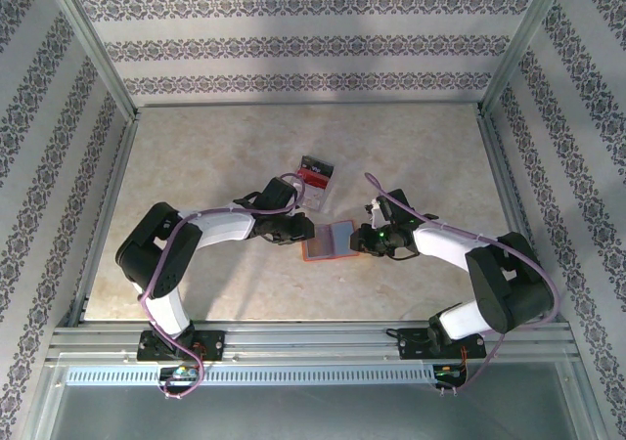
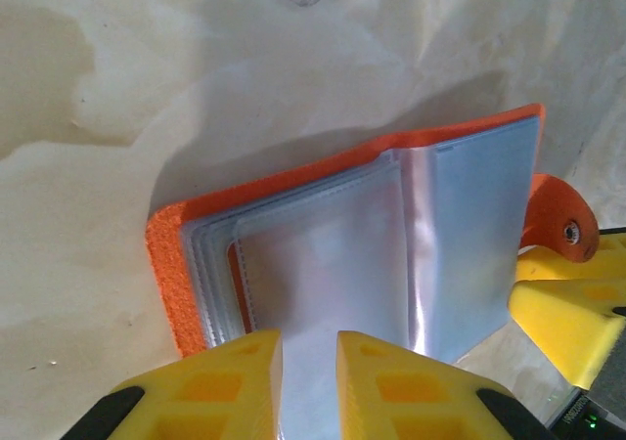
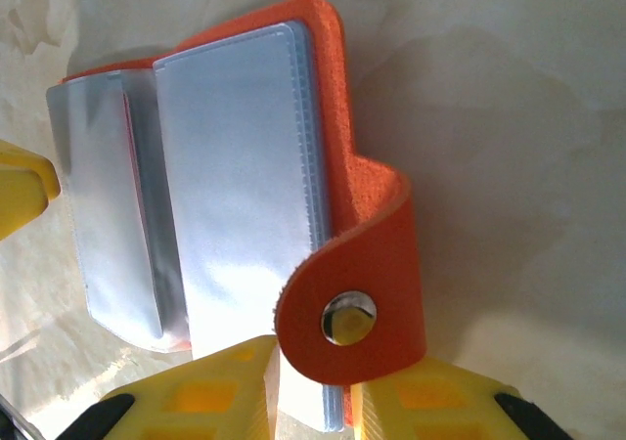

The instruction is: Take the credit cards out of the card holder

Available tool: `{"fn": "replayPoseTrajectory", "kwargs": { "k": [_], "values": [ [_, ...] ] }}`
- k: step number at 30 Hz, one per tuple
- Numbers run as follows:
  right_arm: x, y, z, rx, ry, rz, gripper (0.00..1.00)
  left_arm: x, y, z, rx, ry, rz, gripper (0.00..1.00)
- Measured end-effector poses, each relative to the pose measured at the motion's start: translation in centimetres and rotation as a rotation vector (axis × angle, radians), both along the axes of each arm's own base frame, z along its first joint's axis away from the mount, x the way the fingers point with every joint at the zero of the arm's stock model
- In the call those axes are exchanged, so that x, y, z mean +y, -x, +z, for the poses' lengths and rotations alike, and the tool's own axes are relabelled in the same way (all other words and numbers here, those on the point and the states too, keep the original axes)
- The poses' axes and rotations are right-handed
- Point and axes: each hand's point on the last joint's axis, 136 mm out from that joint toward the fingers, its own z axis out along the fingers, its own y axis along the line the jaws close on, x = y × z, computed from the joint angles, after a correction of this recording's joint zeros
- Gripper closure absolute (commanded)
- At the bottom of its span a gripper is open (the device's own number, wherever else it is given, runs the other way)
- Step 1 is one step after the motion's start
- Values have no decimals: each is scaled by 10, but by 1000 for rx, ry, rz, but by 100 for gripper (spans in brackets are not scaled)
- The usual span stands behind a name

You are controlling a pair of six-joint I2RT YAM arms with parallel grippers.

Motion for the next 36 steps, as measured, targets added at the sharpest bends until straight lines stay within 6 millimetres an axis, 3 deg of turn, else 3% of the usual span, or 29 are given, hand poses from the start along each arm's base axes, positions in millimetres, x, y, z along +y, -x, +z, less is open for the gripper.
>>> {"fn": "replayPoseTrajectory", "kwargs": {
  "k": [11, 24, 36],
  "values": [
    [0, 0, -1, 4, 2, 0, 75, 9, 2, -8, 1, -57, 2, 78],
    [3, 1, -1, 0, 5, 13, 75, -4, -2, -2, -16, -46, -20, 78],
    [3, 1, -1, -4, 7, 19, 74, 3, 0, -5, -15, -88, -17, 78]
  ]
}}
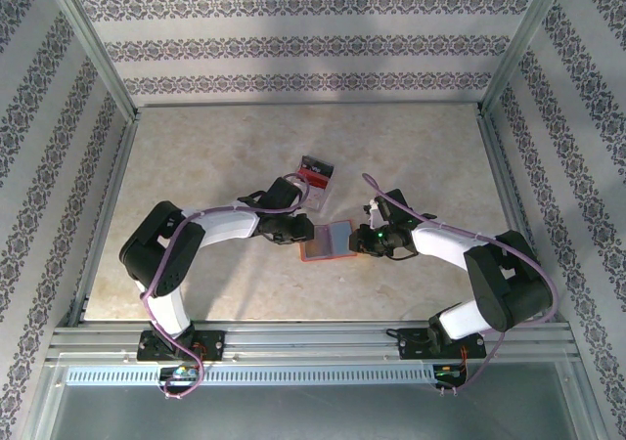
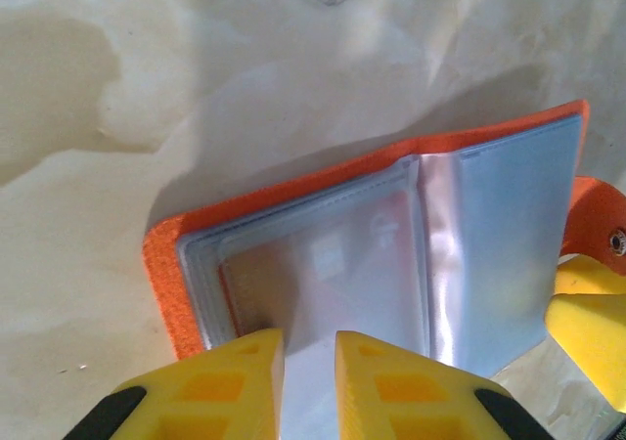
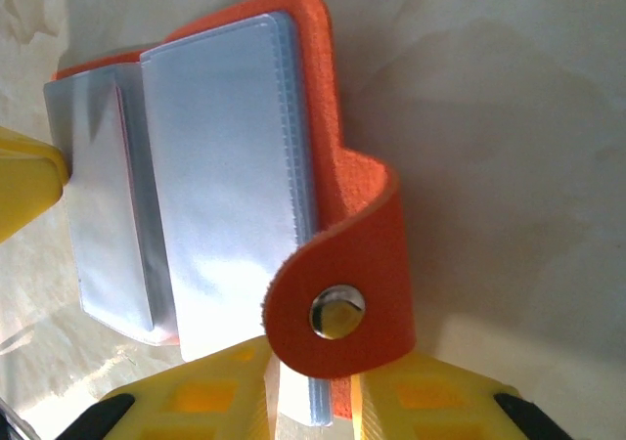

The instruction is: Take the credit cards out of the card holder

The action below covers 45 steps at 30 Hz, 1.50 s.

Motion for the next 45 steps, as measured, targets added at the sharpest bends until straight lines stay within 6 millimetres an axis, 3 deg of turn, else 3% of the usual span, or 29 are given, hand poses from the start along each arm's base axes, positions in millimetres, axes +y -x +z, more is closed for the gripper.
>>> {"fn": "replayPoseTrajectory", "kwargs": {
  "k": [20, 31, 45],
  "values": [
    [0, 0, -2, 8, 5, 3, 74, 5, 0, -2, -2, -33, 2, 79],
    [0, -1, -7, 25, 11, 3, 75, -3, 1, -3, 12, -14, -18, 79],
    [1, -1, -7, 28, 13, 5, 75, -24, 3, 11, -6, 31, -64, 79]
  ]
}}
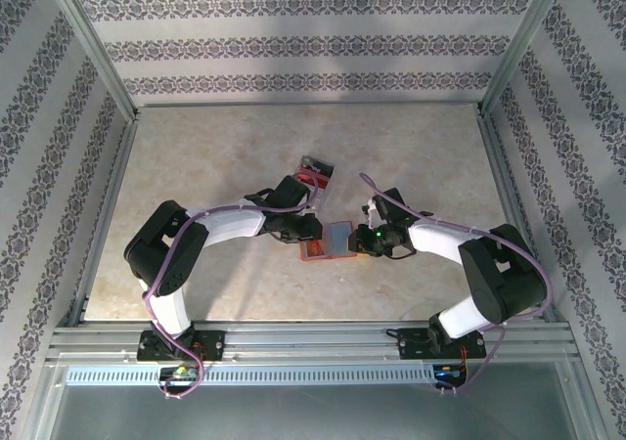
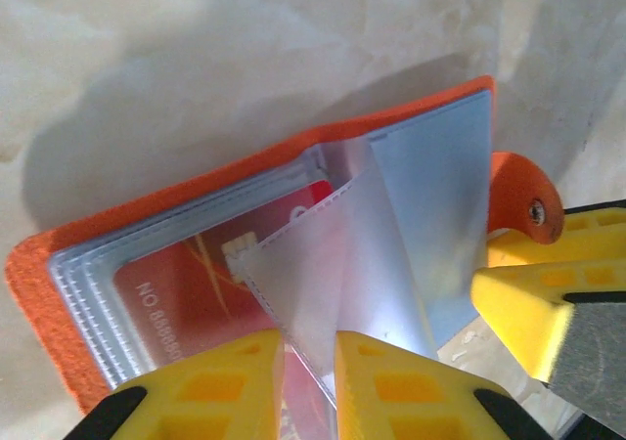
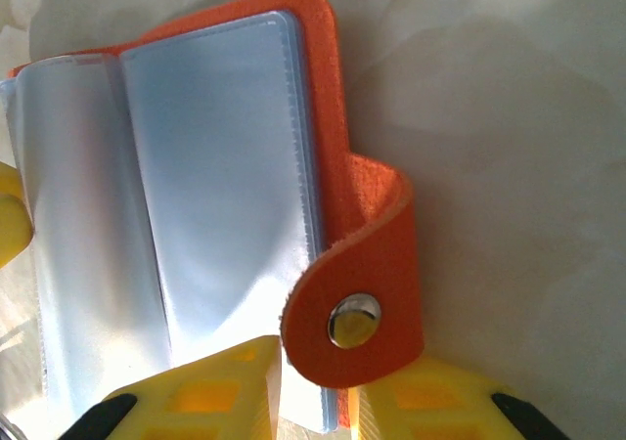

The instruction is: Take the credit cards out of the card holder

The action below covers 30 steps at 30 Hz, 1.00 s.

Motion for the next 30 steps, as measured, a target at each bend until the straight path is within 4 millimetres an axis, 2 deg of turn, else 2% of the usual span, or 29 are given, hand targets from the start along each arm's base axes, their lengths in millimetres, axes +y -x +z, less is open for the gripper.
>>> {"fn": "replayPoseTrajectory", "kwargs": {
  "k": [5, 8, 15, 18, 25, 30],
  "values": [
    [0, 0, 0, 0, -1, 0, 74, -6, 0, 4, -1, 26, -13, 76],
    [1, -1, 3, -6, -8, 0, 73, -16, -4, 8, -7, 44, -28, 74],
    [0, -7, 22, -51, -65, -29, 71, -43, -15, 21, -36, 95, -67, 68],
    [-9, -10, 32, -81, -83, -60, 70, -51, -19, 19, -35, 104, -77, 65],
    [-30, -16, 56, -146, -118, -129, 70, -63, -19, -2, -1, 91, -97, 63],
    [-37, -14, 62, -152, -123, -147, 70, -75, -24, 1, -4, 110, -114, 59]
  ]
}}
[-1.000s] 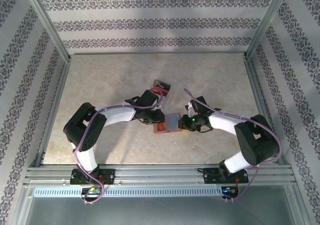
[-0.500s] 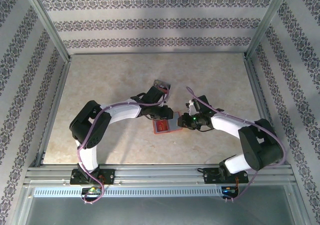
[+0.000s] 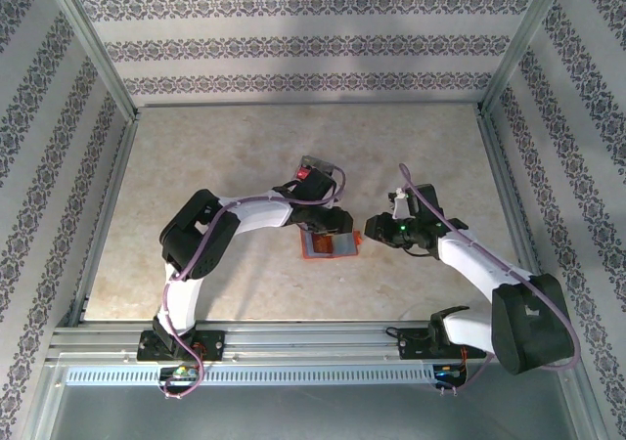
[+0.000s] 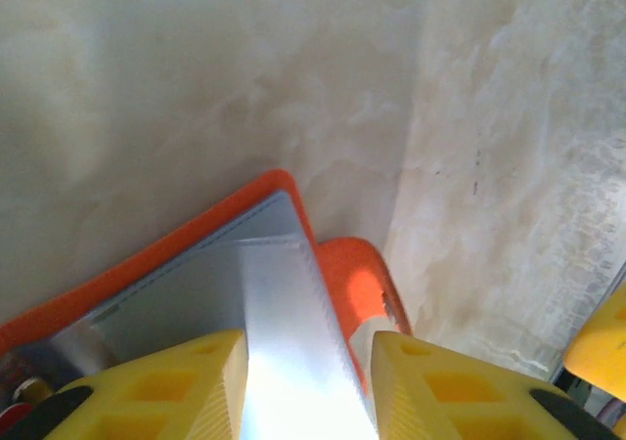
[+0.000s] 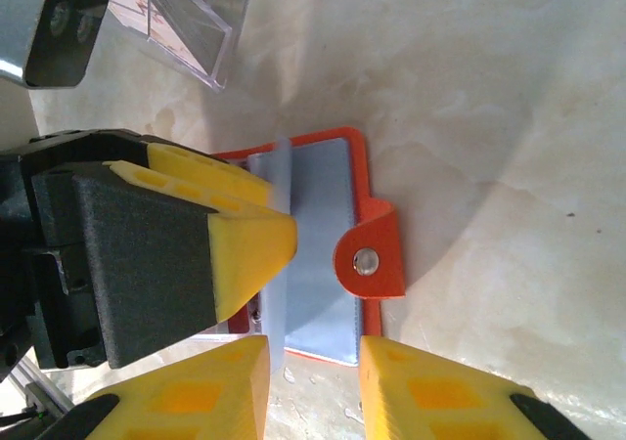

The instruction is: Take the credit cards out of the card holder

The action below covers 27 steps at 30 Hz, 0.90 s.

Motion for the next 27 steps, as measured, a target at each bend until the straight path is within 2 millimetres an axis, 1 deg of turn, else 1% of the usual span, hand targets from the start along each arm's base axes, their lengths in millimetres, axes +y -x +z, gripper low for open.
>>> {"fn": "replayPoseTrajectory", "kwargs": {
  "k": [5, 15, 18, 22, 27],
  "values": [
    [-1, 4, -2, 18, 0, 2, 70, -7, -1, -3, 5, 4, -11, 57],
    [0, 7, -3, 24, 0, 18, 70, -7, -1, -4, 6, 4, -15, 57],
    [1, 7, -2, 25, -6, 23, 70, -6, -1, -1, -2, 1, -18, 57],
    [3, 9, -1, 28, -20, 33, 70, -4, -1, 16, -28, 10, -22, 57],
    [6, 11, 3, 30, -42, 47, 72, -6, -3, 51, -88, 56, -22, 57]
  ]
}}
